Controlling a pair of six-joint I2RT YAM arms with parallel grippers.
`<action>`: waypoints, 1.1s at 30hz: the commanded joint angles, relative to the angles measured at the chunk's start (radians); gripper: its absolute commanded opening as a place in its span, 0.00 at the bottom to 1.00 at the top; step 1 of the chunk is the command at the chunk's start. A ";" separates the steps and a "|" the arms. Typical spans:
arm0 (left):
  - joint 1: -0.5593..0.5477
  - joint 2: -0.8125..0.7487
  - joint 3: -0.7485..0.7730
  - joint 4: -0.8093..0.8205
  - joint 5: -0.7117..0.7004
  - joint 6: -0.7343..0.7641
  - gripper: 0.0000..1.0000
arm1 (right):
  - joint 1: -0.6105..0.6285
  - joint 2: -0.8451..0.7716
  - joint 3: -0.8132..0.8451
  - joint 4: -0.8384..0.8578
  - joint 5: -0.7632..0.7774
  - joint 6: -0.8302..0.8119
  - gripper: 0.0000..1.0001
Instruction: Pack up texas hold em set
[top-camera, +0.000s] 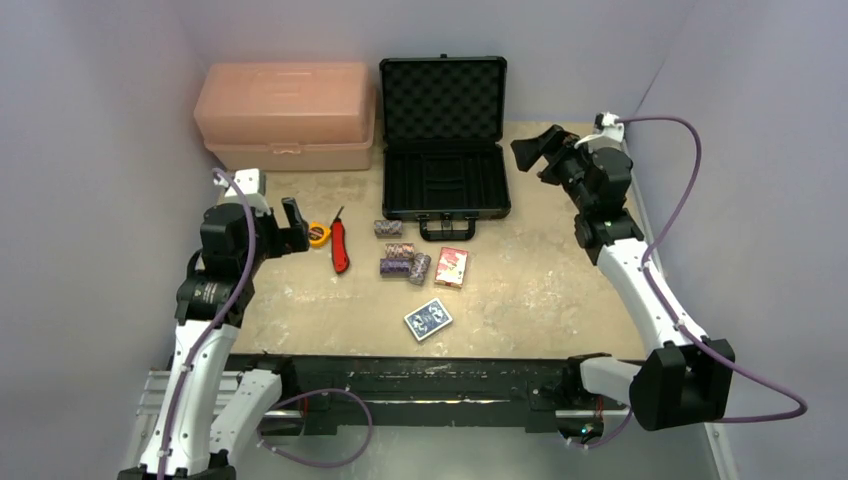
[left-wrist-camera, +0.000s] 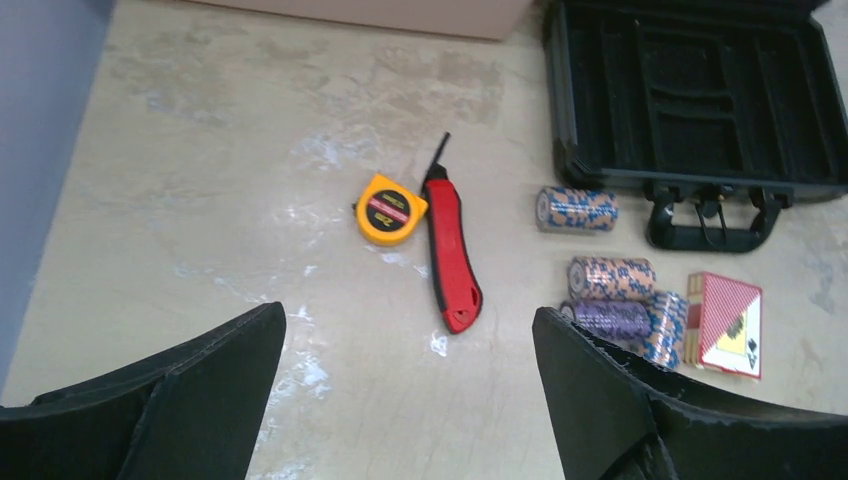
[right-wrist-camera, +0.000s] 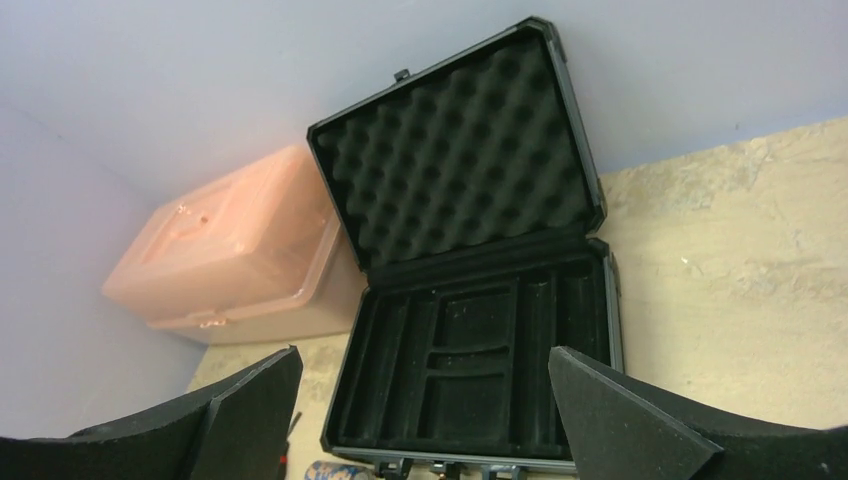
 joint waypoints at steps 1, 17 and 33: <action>-0.018 0.053 0.036 0.001 0.181 0.015 0.93 | 0.034 -0.021 0.023 -0.040 0.000 -0.003 0.99; -0.164 0.162 0.052 -0.021 0.262 0.042 0.84 | 0.275 0.136 0.204 -0.327 0.011 -0.126 0.99; -0.193 0.197 0.076 -0.066 0.241 0.019 0.81 | 0.366 0.175 0.199 -0.611 0.098 0.008 0.99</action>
